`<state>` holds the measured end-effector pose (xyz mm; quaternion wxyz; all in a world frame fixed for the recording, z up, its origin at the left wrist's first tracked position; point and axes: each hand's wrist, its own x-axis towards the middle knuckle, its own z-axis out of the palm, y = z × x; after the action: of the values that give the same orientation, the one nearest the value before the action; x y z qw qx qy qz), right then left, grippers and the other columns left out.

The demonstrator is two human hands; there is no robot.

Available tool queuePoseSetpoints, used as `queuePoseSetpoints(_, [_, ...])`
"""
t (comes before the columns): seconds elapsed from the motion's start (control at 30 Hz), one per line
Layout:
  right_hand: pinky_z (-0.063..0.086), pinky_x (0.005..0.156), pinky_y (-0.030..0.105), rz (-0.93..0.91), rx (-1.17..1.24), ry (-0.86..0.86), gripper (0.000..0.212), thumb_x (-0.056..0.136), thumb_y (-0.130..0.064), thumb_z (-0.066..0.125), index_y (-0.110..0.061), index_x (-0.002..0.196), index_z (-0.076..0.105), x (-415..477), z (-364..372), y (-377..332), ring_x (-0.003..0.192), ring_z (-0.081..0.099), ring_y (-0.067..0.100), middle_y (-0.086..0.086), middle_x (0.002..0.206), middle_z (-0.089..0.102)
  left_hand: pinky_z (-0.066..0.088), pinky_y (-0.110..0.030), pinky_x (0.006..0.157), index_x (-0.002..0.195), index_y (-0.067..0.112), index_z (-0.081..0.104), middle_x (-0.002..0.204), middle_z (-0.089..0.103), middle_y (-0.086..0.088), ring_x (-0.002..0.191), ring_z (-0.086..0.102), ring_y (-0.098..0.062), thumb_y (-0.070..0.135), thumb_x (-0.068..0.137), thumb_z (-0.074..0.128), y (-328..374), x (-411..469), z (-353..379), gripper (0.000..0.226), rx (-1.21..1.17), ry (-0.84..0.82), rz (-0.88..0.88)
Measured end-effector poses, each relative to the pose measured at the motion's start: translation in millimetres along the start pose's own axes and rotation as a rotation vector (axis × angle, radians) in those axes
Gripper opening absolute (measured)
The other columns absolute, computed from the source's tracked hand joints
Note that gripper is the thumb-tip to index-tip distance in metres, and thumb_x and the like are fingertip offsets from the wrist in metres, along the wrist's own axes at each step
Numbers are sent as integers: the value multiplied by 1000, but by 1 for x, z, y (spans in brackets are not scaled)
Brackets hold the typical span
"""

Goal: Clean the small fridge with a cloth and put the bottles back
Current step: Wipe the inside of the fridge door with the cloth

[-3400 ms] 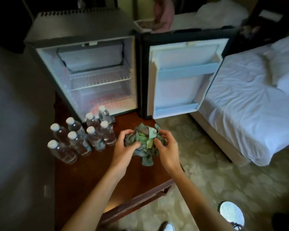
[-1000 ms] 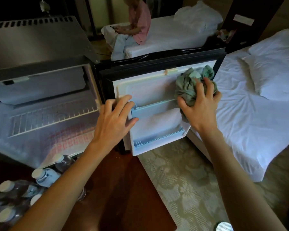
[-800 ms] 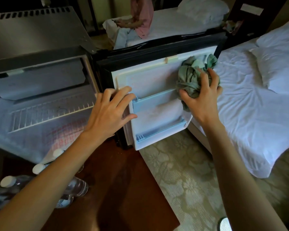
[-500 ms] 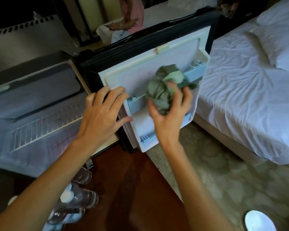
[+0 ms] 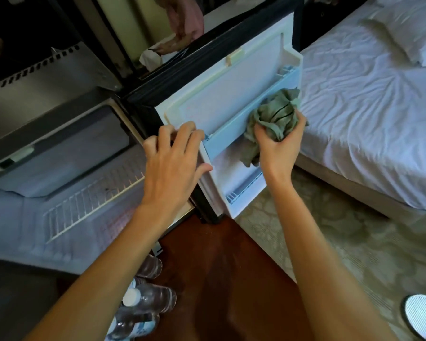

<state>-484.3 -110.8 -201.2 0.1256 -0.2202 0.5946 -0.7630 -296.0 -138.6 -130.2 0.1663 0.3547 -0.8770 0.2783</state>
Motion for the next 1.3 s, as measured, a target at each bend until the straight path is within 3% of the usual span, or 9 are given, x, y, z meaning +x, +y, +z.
queuePoseSetpoints(0.1, [50, 94, 32, -57, -60, -69, 55, 76, -24, 76, -13, 126, 54, -16, 1, -3, 111, 58, 14, 6, 120, 57, 29, -38, 79, 126, 16, 50, 129, 52, -2, 104, 49, -30, 57, 78, 71, 2, 2, 4, 66, 25, 9, -1])
queuePoseSetpoints(0.17, [47, 99, 37, -149, -99, -180, 57, 73, -27, 77, -25, 126, 55, -53, 7, -5, 116, 53, 20, 6, 123, 52, 28, -37, 78, 126, 16, 51, 128, 54, -2, 102, 49, -30, 47, 77, 76, 1, 3, 6, 63, 11, 21, 1])
queuePoseSetpoints(0.3, [38, 101, 24, -224, -163, -235, 59, 68, -25, 79, -30, 124, 61, -98, 16, -4, 114, 46, 26, 5, 121, 48, 28, -37, 76, 123, 18, 56, 126, 57, 0, 98, 49, -28, 14, 77, 75, -2, 5, 7, 50, 13, 72, 7])
queuePoseSetpoints(0.43, [31, 93, 14, -283, -260, -131, 58, 65, -28, 77, -22, 121, 65, -65, 24, -9, 107, 43, 27, 11, 121, 50, 28, -37, 76, 117, 16, 57, 119, 58, -1, 96, 49, -29, 36, 72, 82, -4, 8, 2, 56, -8, 19, 49])
queuePoseSetpoints(0.57, [45, 96, 40, -95, -138, 37, 52, 67, -31, 72, -9, 114, 68, -12, 29, -9, 101, 54, 25, 7, 111, 51, 28, -35, 77, 114, 14, 60, 113, 59, -3, 94, 51, -29, 50, 68, 81, -4, 12, 0, 62, -51, 18, 51])
queuePoseSetpoints(0.7, [48, 97, 44, -25, -99, 7, 50, 73, -29, 72, -8, 118, 65, -5, 29, -5, 107, 56, 19, 2, 111, 48, 30, -34, 79, 113, 14, 58, 112, 59, -2, 103, 47, -28, 55, 72, 76, -4, 16, -2, 61, 10, -9, 68])
queuePoseSetpoints(0.93, [45, 101, 42, -189, -128, -183, 56, 71, -32, 78, -30, 123, 59, -83, 25, -5, 118, 48, 20, -8, 123, 42, 36, -36, 85, 115, 11, 55, 119, 58, -8, 121, 45, -29, 13, 65, 83, -7, 16, 4, 57, -62, -32, 88])
queuePoseSetpoints(1.03, [47, 98, 42, -204, -191, -202, 59, 68, -42, 74, -34, 124, 57, -69, 22, -6, 114, 50, 26, 3, 121, 46, 40, -38, 84, 113, 7, 58, 118, 58, -10, 119, 46, -29, 17, 64, 85, -7, 17, 2, 57, -161, -58, 78])
queuePoseSetpoints(1.3, [49, 90, 49, -116, -134, -202, 42, 71, -39, 72, -20, 107, 65, 7, 25, -10, 107, 55, 25, 1, 113, 51, 46, -40, 79, 110, 4, 61, 111, 60, -11, 113, 45, -28, 33, 67, 85, -8, 24, 1, 57, -211, -68, 68])
